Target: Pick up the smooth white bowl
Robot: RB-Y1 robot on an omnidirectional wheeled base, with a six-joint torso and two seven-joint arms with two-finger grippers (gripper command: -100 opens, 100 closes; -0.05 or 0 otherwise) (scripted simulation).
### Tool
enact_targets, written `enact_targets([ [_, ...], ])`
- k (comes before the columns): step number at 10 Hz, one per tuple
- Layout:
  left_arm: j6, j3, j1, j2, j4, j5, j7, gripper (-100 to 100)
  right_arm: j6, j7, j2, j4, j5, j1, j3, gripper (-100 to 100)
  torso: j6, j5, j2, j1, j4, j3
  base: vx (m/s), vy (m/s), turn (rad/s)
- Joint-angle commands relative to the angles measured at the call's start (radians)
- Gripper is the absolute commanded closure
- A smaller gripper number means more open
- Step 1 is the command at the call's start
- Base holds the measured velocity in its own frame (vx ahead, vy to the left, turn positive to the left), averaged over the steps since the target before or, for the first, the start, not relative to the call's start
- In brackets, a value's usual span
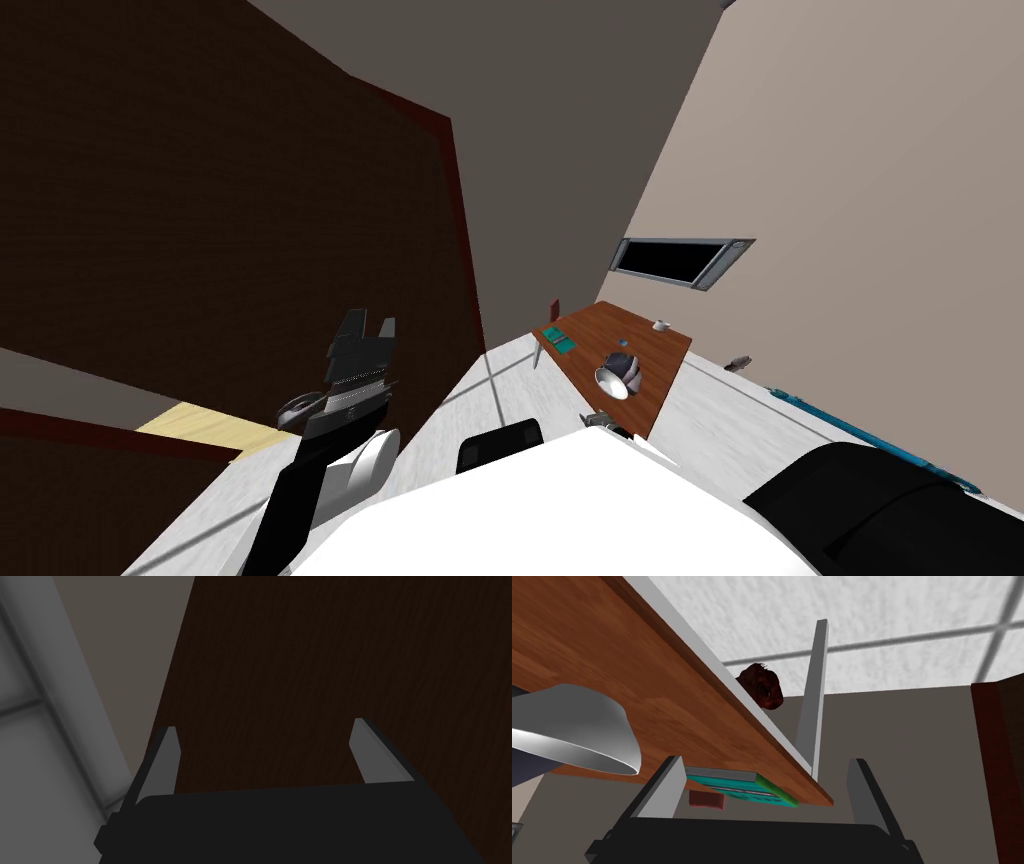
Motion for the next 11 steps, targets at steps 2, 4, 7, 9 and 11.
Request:
enact_targets([
  [2, 0.0, 0.0, 0.0, 0.0, 0.0, 0.0, 0.0, 0, 0.035, 0.044, -0.016, 0.062, 0.026, 0.006, 0.004, -100, 0.0, 0.0, -0.002, -0.001, 0.0, -0.001, 0.089, -0.033, 0.177],
  [4, 0.0, 0.0, 0.0, 0.0, 0.0, 0.0, 0.0, 0, 0.05, 0.068, -0.03, 0.11, 0.039, 0.001, 0.01, -100, 0.001, 0.0, 0.002, 0.001, 0.0, 0.001, 0.038, -0.01, 0.051],
  [7, 0.0, 0.0, 0.0, 0.0, 0.0, 0.0, 0.0, 0, 0.075, 0.11, -0.053, 0.189, 0.063, -0.007, 0.021, -100, 0.001, 0.0, -0.001, 0.0, 0.0, -0.001, 0.081, -0.029, 0.15],
  [9, 0.0, 0.0, 0.0, 0.0, 0.0, 0.0, 0.0, 0, 0.086, 0.129, -0.063, 0.228, 0.074, -0.01, 0.027, -100, 0.0, 0.0, -0.001, 0.0, 0.0, -0.001, 0.076, -0.036, 0.133],
  [11, 0.0, 0.0, 0.0, 0.0, 0.0, 0.0, 0.0, 0, 0.094, 0.147, -0.072, 0.261, 0.083, -0.012, 0.033, -100, 0.001, 0.0, 0.003, 0.001, 0.0, 0.001, 0.023, -0.018, 0.031],
])
